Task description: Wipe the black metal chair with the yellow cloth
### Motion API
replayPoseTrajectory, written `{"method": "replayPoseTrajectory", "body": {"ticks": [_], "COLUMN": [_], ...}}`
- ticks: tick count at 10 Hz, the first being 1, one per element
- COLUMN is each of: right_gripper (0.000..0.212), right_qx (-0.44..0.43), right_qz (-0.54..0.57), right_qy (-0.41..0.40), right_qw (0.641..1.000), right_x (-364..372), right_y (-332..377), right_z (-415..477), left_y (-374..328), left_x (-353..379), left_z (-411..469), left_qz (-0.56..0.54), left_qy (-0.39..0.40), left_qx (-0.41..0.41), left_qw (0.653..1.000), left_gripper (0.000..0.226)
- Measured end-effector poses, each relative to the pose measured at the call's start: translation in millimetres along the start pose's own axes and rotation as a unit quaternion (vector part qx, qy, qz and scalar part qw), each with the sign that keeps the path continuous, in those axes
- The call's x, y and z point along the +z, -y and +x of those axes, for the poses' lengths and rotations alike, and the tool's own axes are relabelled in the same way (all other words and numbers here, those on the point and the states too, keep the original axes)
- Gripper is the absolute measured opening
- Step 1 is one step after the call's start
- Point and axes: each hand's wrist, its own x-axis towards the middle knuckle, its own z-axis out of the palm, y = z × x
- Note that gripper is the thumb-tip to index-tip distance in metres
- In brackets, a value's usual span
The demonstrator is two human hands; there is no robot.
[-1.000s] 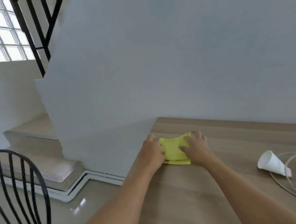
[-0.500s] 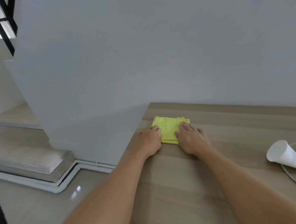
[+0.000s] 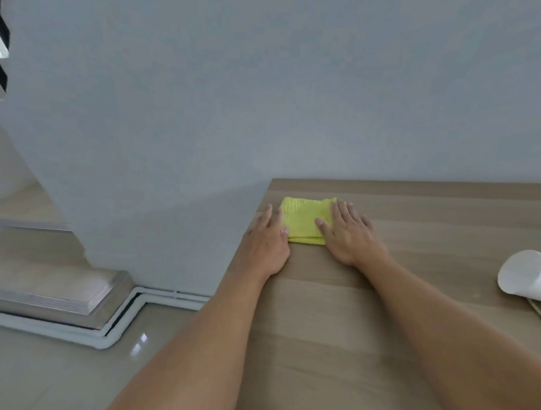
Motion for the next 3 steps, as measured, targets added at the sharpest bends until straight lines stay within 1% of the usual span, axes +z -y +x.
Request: {"method": "replayPoseTrajectory", "body": {"ticks": [1, 2, 3], "right_gripper": [0.079, 0.081, 0.076], "right_qx": [0.009, 0.014, 0.042], "right_qz": [0.035, 0.066, 0.139], "right_qy": [-0.038, -0.052, -0.071], "right_qw": [0.999, 0.996, 0.987], "right_x": [-4, -8, -18], "right_y": [0, 2, 1], "right_z": [-3, -8, -11], "left_y": [6, 8, 17], "left_x": [-19, -38, -49], "left_z": [-44, -117, -227], "left_qz": [0.024, 0.010, -0.012], "left_qy": [0.029, 0.042, 0.016], "left_qx": [-0.039, -0.019, 0.024], "left_qw": [0.999, 0.999, 1.000], "left_gripper": [0.059, 0.059, 0.056]}}
